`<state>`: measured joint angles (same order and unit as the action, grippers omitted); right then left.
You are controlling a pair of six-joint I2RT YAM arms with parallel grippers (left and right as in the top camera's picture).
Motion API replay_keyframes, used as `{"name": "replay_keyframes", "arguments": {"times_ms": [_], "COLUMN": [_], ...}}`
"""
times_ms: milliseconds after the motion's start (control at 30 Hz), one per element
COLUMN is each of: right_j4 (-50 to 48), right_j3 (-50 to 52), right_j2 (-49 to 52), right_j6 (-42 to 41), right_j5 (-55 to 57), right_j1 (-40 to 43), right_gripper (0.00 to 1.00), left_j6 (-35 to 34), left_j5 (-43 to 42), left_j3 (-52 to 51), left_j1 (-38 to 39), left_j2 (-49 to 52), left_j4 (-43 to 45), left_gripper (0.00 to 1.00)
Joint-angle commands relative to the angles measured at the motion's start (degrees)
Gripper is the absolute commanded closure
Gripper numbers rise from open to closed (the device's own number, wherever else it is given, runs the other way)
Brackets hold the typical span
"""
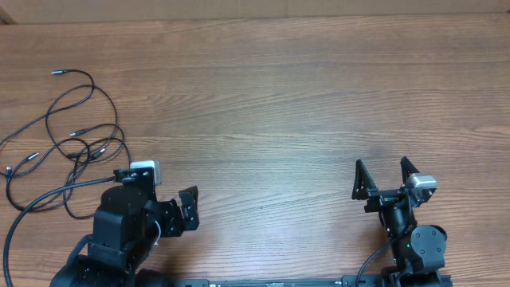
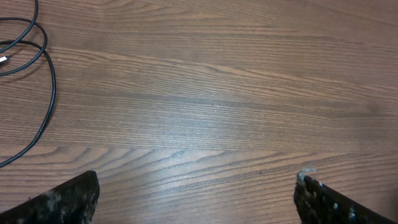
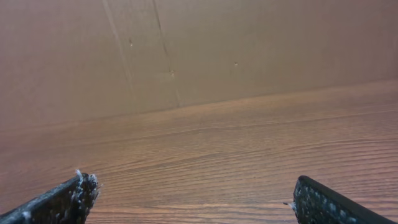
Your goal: Untangle cables
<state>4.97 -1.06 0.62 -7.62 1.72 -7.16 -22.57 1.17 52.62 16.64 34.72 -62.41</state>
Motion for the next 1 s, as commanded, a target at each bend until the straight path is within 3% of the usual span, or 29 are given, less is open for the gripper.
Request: {"name": "replay_keyframes", "arguments": {"times_ms": [0, 967], "right_j4": [-0.31, -0.31], "right_j3": [0.61, 0.61], "right_j2": [-0.46, -0.46], "right_j6": [0.44, 0.42], "right_j5": [-0.09, -0.09], "right_j1": [0.11, 0.11], "right_gripper": [0.00, 0.00], "left_j6": [-0.81, 1.14], "left_j5": [0.76, 1.60], "left_j3": [-0.39, -1.40], "left_j1": [0.04, -0.92], "left_j2": [-0.24, -1.25], "left_j4": [0.02, -1.53], "left_gripper": [0.00, 0.00]}}
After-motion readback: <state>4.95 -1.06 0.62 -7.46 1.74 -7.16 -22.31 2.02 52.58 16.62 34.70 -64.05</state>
